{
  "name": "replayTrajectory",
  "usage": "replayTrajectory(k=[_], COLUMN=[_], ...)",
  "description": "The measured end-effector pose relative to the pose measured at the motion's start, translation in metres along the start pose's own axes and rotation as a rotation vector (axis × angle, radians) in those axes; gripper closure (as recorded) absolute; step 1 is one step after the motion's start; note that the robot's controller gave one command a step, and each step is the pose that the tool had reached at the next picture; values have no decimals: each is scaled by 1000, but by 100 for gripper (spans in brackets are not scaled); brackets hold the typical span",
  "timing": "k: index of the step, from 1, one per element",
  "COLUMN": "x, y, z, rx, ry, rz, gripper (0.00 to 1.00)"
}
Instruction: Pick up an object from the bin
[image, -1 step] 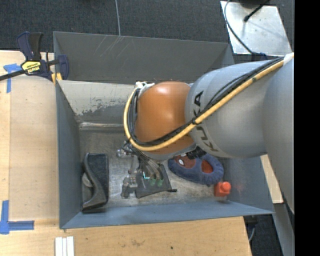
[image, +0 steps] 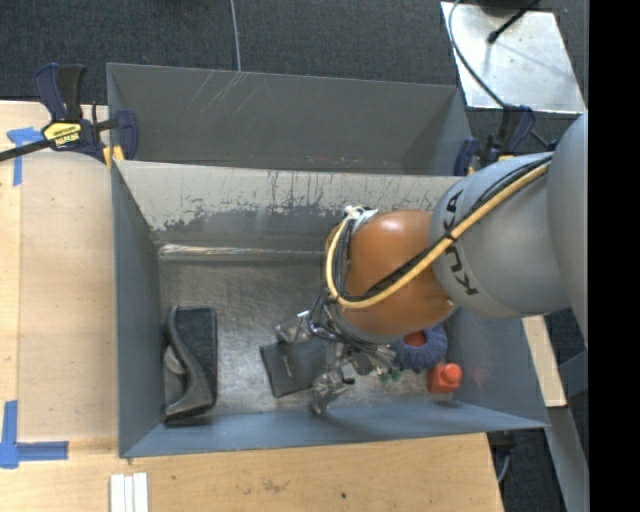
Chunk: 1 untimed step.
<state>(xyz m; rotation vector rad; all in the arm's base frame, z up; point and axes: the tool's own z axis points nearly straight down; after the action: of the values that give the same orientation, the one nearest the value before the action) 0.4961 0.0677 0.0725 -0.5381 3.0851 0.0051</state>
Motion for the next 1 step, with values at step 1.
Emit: replayTrajectory(k=[1], x=[-9], y=[-4], z=[-29], rx=[2], ry=[4], rz=[111], gripper=[0])
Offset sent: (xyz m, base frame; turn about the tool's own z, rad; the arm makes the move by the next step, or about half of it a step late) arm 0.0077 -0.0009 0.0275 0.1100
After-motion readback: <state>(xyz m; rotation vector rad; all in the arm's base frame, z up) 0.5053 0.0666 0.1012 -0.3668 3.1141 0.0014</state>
